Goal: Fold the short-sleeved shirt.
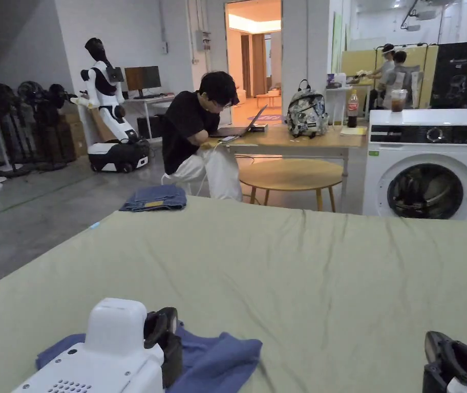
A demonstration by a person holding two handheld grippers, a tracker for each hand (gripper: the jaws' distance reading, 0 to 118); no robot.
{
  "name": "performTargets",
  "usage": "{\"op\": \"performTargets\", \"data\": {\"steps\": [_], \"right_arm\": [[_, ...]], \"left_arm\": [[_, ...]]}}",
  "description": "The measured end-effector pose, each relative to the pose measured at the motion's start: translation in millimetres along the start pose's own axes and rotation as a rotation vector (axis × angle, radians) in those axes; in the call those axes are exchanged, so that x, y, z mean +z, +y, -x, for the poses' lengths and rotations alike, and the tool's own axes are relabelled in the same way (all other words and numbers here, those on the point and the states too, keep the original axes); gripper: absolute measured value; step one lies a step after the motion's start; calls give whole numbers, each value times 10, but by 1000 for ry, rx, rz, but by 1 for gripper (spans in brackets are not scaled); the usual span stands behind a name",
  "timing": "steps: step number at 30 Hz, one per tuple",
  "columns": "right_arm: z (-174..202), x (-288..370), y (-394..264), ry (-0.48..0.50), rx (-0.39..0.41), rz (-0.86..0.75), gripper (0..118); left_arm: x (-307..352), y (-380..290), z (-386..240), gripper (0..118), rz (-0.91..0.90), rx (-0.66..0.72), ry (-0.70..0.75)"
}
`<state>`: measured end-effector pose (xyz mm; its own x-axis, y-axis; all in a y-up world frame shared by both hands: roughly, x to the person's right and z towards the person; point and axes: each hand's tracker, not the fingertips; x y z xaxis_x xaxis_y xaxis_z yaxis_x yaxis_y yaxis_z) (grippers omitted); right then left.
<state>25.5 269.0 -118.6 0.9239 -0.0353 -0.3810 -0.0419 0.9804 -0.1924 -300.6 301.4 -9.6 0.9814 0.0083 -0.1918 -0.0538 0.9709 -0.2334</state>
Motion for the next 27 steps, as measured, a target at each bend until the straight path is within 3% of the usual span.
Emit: {"op": "performTargets", "data": {"steps": [1, 3, 4, 7, 11, 19, 21, 22, 24, 25, 27], "right_arm": [[8, 7, -30, 5, 12, 1, 0], [2, -7, -99, 11, 19, 10, 0], [-13, -33, -134, 13, 18, 25, 0], [-79, -136, -254, 7, 6, 80, 0], [-200, -309, -412, -20, -5, 147, 0], [-495, -529, -626, -77, -63, 247, 0], [-544, -531, -652, -88, -87, 259, 0], [-566, -520, -659, -92, -103, 252, 0], [-607, -517, -648, -77, -147, 251, 0], [-631, -504, -651, -73, -159, 253, 0], [-641, -430, -617, -73, -162, 236, 0]], "left_arm": [[-55, -16, 118, 1, 30, -34, -25], [-212, -36, 318, 48, 115, -54, -4], [-339, -52, 425, 61, 169, -54, 14], [-787, -192, 767, 79, 293, -27, -19], [-1532, -538, 1065, 80, 474, 61, -59], [-2688, -1519, 1183, 80, 805, 74, -68], [-2560, -1379, 1090, 78, 702, 45, -52], [-2576, -1336, 1062, 71, 748, 14, -36], [-2547, -1279, 1043, 9, 730, 12, -77], [-2579, -1290, 1029, 0, 739, -11, -33], [-2578, -1295, 1088, 0, 745, 72, -44]]}}
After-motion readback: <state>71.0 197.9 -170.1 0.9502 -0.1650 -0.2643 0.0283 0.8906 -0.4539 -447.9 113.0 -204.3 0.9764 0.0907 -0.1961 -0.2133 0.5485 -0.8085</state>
